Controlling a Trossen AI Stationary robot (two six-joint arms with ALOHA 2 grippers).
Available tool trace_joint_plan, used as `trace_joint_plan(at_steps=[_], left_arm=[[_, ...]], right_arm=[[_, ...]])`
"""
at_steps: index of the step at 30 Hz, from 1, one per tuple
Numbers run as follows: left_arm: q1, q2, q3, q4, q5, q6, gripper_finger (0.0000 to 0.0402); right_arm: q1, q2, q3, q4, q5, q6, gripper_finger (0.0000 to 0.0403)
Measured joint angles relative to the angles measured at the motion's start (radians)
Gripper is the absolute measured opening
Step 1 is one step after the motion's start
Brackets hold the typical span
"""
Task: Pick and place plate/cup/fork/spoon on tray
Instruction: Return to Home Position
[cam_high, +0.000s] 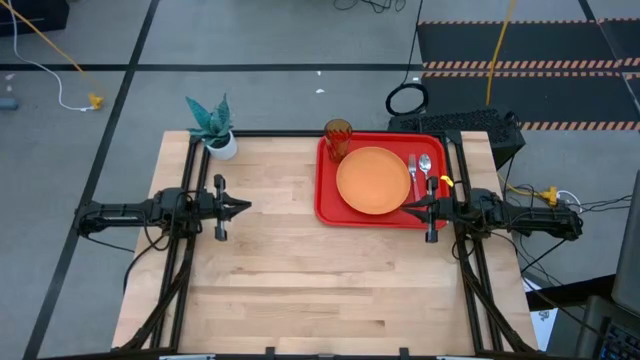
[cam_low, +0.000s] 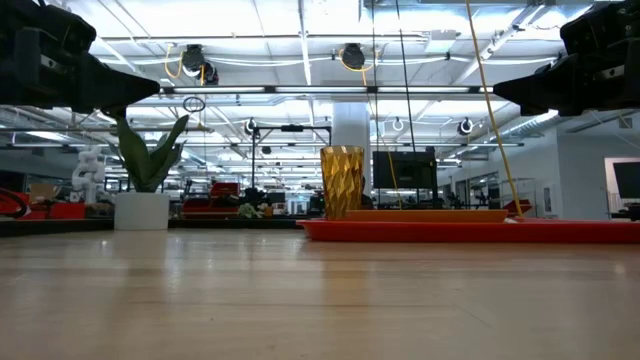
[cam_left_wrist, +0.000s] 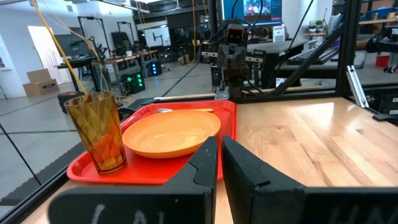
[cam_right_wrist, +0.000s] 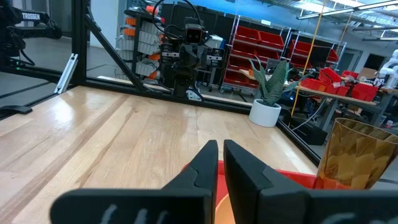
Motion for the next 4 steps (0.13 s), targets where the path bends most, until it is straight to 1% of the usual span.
trace_joint_plan(at_steps=[4], left_arm=[[0.000, 0.000, 0.000, 0.000, 0.000, 0.000, 0.0026]], right_arm=[[0.000, 0.000, 0.000, 0.000, 0.000, 0.000, 0.0018]])
